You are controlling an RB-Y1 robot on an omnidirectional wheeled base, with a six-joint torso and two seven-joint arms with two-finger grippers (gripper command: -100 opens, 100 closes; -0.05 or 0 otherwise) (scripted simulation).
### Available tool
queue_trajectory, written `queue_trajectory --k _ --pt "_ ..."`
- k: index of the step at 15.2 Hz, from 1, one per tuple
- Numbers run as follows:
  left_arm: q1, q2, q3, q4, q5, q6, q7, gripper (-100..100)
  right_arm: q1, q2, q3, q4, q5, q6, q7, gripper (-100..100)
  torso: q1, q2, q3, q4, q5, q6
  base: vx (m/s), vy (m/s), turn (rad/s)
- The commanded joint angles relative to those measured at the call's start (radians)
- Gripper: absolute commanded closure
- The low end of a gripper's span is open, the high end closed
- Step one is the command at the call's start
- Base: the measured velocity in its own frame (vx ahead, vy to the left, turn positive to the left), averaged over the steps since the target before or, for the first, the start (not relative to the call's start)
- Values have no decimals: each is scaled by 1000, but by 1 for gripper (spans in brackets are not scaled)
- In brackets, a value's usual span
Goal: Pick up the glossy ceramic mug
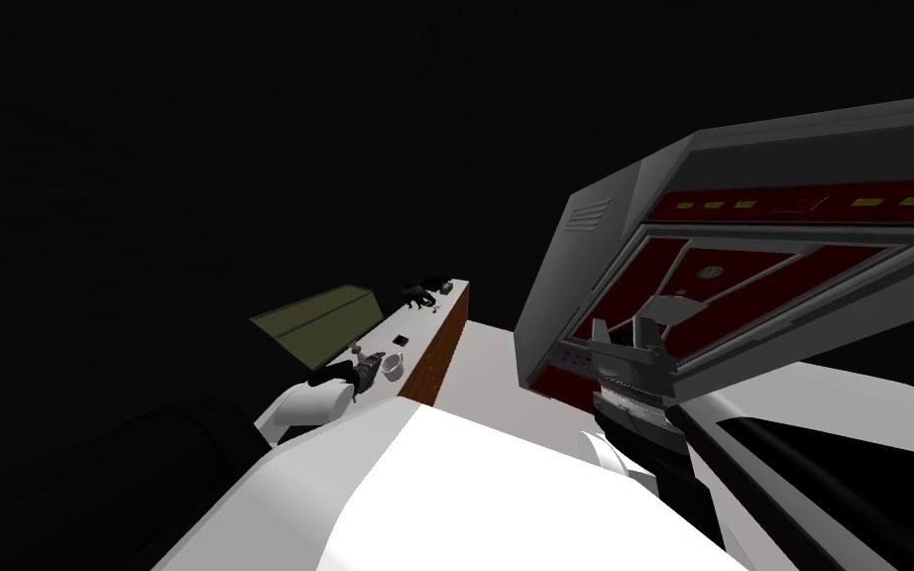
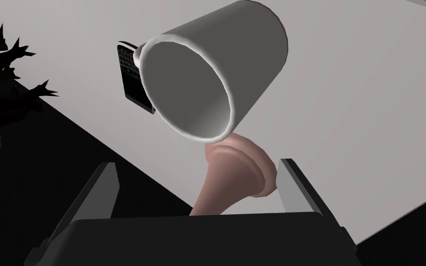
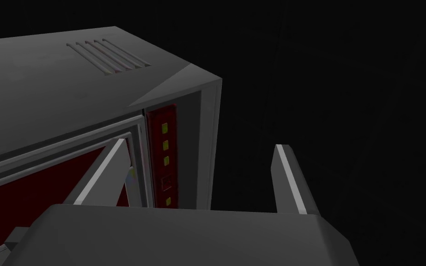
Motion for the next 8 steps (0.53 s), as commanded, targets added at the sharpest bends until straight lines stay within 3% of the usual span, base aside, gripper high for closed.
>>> queue_trajectory --k 1,8 --pt "11 -1 15 0 18 50 -9 -100 0 0 0 0 0 0 0 0 0 0 0 0 0 0 88 7 -43" --pt "26 -6 39 -1 45 186 -22 -100 0 0 0 0 0 0 0 0 0 -1 0 0 0 0 79 5 -35"
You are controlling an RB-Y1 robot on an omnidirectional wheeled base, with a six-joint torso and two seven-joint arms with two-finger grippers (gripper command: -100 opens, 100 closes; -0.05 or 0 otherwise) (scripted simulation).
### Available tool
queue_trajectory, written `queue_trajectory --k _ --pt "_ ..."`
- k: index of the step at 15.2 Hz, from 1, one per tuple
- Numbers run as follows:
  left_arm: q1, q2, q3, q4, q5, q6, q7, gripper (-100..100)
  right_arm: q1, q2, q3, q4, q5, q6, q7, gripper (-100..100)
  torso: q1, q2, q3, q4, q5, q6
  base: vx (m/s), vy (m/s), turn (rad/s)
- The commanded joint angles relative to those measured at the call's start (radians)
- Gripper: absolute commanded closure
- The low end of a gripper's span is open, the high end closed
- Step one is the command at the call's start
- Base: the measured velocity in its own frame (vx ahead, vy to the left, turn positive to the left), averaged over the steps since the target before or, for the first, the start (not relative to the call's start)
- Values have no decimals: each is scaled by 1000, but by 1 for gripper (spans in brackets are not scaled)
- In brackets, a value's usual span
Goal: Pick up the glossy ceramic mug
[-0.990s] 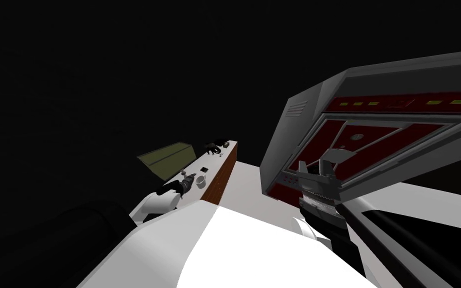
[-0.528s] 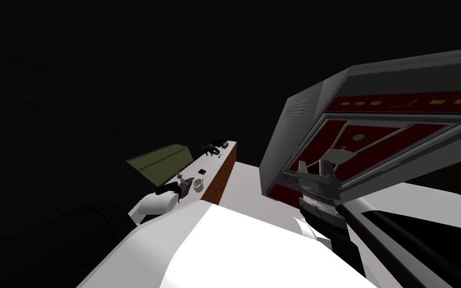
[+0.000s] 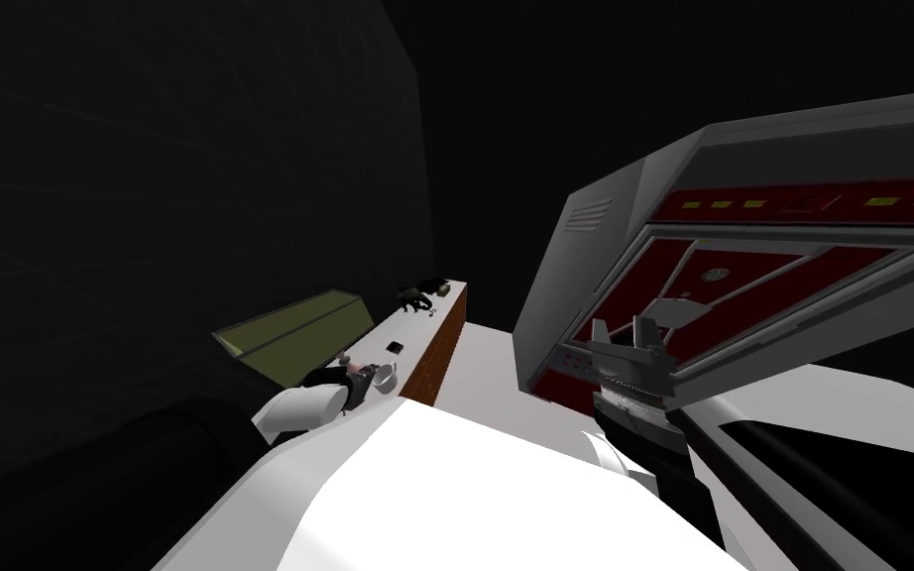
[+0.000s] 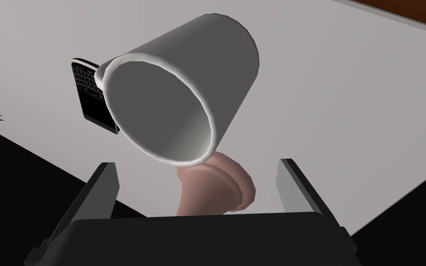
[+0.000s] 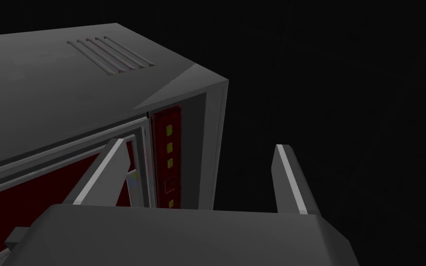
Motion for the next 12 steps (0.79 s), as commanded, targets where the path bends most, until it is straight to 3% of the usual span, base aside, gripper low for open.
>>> queue_trajectory --k 1,12 --pt "0 -2 2 -1 1 41 -1 -100 0 0 0 0 0 0 0 0 0 0 0 0 0 0 61 3 -13" --pt "25 -13 43 -2 46 238 -23 -100 0 0 0 0 0 0 0 0 0 0 0 0 0 0 69 9 -31"
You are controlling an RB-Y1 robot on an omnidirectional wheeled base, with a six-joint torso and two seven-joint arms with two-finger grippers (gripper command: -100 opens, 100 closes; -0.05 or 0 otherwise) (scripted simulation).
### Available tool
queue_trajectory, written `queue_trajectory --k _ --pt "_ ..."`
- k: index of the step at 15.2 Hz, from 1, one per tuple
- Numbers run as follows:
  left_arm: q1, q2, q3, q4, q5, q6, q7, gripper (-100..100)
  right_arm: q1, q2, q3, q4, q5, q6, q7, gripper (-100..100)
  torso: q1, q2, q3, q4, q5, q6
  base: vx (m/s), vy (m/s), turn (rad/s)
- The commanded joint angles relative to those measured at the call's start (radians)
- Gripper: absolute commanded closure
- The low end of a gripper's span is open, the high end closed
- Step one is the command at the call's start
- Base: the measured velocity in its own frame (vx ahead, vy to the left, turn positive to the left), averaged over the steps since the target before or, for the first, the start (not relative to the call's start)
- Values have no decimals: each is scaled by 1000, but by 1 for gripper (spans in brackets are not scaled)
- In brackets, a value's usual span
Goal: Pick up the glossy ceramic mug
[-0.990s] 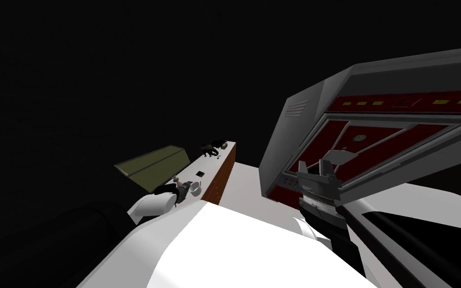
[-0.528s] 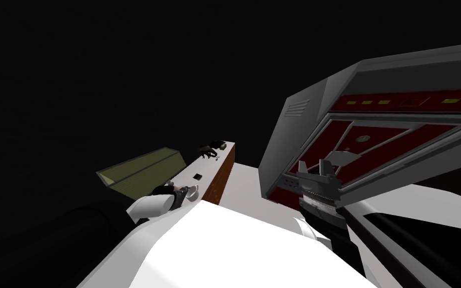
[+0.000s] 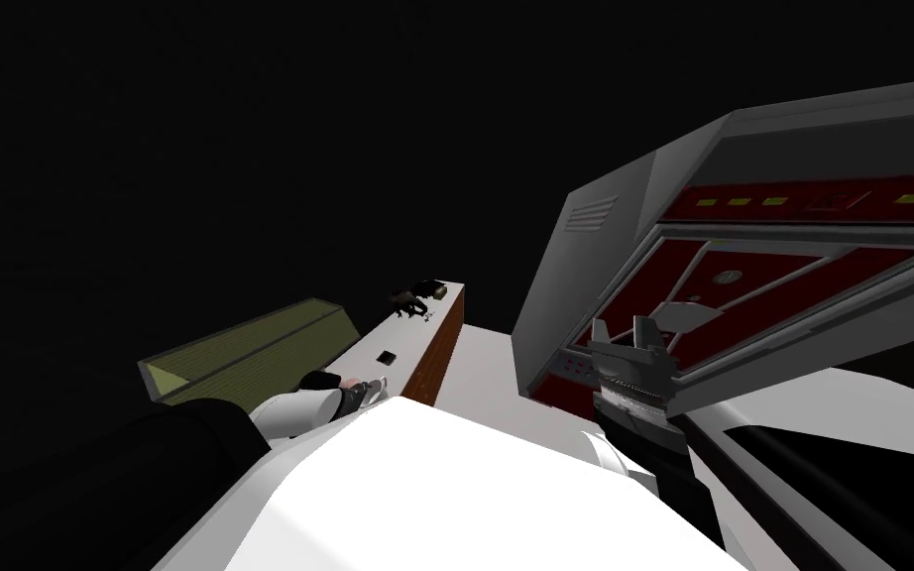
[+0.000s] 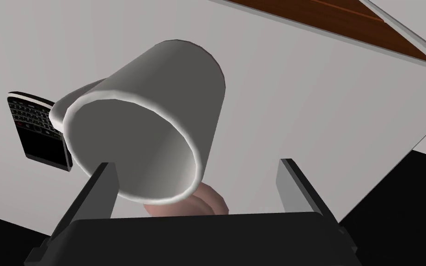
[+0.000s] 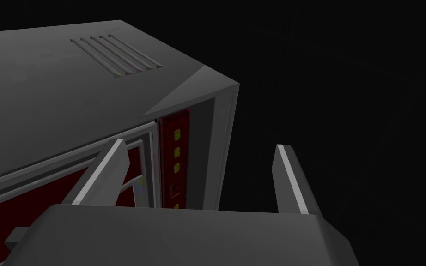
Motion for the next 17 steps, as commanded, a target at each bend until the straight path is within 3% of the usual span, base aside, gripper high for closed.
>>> queue_trajectory --k 1,11,17 --pt "3 1 14 4 16 50 -7 -100 0 0 0 0 0 0 0 0 0 0 0 0 0 0 56 11 -26" --pt "21 -9 44 3 49 197 -23 -100 0 0 0 0 0 0 0 0 0 1 1 0 0 0 62 10 -28" --pt "-11 -9 16 97 20 112 -26 -100 0 0 0 0 0 0 0 0 -1 7 4 2 0 0 -12 -1 -22"
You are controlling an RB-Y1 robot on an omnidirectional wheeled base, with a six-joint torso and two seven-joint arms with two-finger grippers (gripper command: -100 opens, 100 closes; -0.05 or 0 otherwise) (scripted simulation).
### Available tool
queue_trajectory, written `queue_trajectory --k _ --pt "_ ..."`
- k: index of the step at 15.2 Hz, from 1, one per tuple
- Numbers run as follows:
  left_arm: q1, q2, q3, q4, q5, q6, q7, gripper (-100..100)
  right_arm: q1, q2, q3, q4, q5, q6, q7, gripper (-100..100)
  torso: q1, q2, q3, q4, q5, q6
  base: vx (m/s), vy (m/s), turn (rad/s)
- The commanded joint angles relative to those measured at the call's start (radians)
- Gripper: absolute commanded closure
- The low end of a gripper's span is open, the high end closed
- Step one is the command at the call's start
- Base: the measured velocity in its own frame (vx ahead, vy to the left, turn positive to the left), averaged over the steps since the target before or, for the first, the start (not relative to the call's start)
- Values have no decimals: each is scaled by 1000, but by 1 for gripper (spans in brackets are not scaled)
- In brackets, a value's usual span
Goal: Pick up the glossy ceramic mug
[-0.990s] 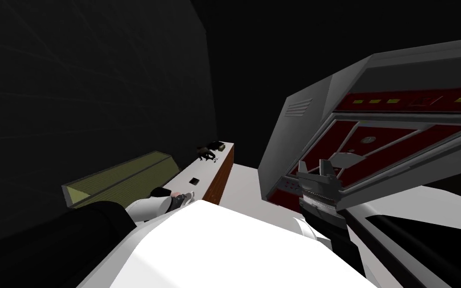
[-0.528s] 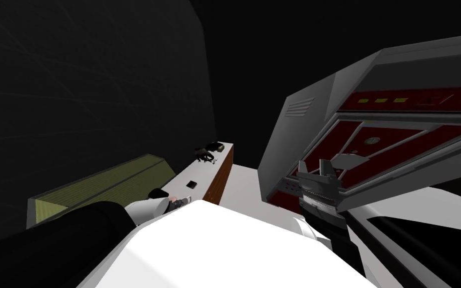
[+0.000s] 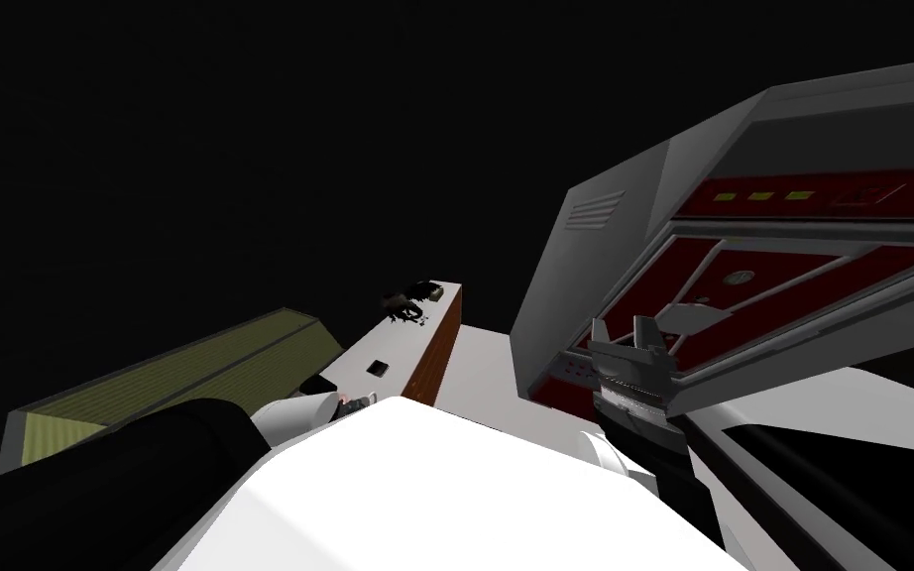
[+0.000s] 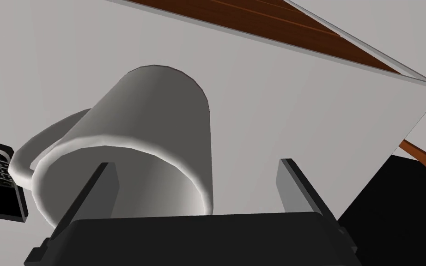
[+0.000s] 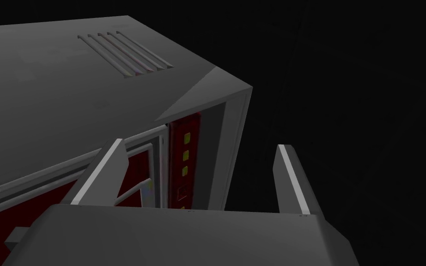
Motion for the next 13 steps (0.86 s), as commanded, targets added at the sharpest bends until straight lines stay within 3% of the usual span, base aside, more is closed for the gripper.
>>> queue_trajectory --k 1,2,3,7,11,13 --pt "-11 1 -7 31 -8 -24 -1 -100 0 0 0 0 0 0 0 0 0 0 0 0 0 0 -35 -6 -19" --pt "-5 0 -4 16 -3 -12 -1 -100 0 0 0 0 0 0 0 0 0 0 0 0 0 0 -21 -3 -6" --pt "-6 0 -4 19 -4 -17 -2 100 0 0 0 0 0 0 0 0 0 0 0 0 0 0 -7 -1 0" --pt "-5 0 -3 20 -5 -16 0 100 0 0 0 0 0 0 0 0 0 -1 0 0 0 1 0 0 3" --pt "17 1 15 -52 15 38 2 100 0 0 0 0 0 0 0 0 0 -2 -1 1 0 1 26 3 22" --pt "16 0 12 -49 12 33 3 100 0 0 0 0 0 0 0 0 0 -2 0 1 0 0 22 5 12"
